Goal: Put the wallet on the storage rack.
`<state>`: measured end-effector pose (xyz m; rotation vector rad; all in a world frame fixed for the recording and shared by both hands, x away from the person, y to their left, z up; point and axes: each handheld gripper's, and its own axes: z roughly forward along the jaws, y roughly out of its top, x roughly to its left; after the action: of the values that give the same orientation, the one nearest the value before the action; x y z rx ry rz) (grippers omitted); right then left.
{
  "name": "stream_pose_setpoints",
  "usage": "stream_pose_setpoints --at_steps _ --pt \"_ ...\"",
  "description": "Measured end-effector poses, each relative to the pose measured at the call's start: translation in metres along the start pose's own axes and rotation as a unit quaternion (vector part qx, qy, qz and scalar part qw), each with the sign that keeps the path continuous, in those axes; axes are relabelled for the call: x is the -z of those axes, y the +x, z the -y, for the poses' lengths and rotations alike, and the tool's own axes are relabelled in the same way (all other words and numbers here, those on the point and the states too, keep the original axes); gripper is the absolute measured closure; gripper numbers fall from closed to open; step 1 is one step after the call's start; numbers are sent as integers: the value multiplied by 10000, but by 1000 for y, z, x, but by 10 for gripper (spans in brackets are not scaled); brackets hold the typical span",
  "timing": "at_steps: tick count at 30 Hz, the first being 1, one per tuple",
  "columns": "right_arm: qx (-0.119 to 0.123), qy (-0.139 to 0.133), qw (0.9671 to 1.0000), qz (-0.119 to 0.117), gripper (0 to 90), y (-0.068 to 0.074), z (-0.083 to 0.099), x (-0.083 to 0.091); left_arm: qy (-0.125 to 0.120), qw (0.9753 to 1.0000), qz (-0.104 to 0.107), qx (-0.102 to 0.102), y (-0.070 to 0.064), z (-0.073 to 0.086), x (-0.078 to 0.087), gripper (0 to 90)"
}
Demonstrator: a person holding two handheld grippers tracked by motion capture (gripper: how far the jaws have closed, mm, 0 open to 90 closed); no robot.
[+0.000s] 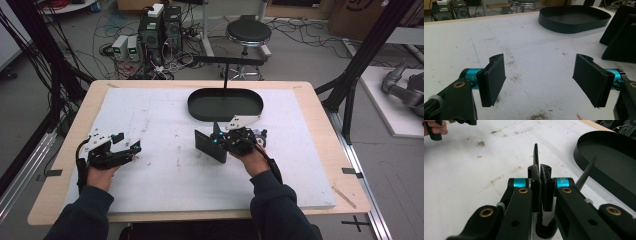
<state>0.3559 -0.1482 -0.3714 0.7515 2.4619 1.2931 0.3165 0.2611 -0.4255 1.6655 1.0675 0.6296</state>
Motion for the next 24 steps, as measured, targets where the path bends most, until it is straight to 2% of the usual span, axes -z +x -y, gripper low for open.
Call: stream_pose_setpoints --at_steps 7,10,12,14,15,16,17,20,24 --pt "-21 -77 9999 -69 853 -2 2 -1 -2 10000 5 5 -1 0 0 256" --pt "-101 -462 9989 11 625 -3 3 4 0 10000 -9 9 0 0 1 256" --pt "-137 -655 9973 305 456 -3 2 8 -1 10000 -6 8 0 0 1 256" --pt "-95 -699 9950 713 320 -3 4 9 -7 10000 0 12 0 0 1 256" --pt "-138 -650 9944 818 276 -4 5 8 -5 10000 -3 17 0 0 1 256" --pt "-170 -578 9949 811 241 -4 7 6 -7 10000 -1 21 0 0 1 256" --pt "-237 -464 9954 803 222 -4 10 3 -8 10000 -4 20 0 0 1 256" --pt "-216 -210 9969 728 223 -1 16 -8 -10 10000 -4 23 0 0 1 256" --pt "-325 76 9964 778 313 1 21 -22 1 10000 2 3 0 0 1 256"
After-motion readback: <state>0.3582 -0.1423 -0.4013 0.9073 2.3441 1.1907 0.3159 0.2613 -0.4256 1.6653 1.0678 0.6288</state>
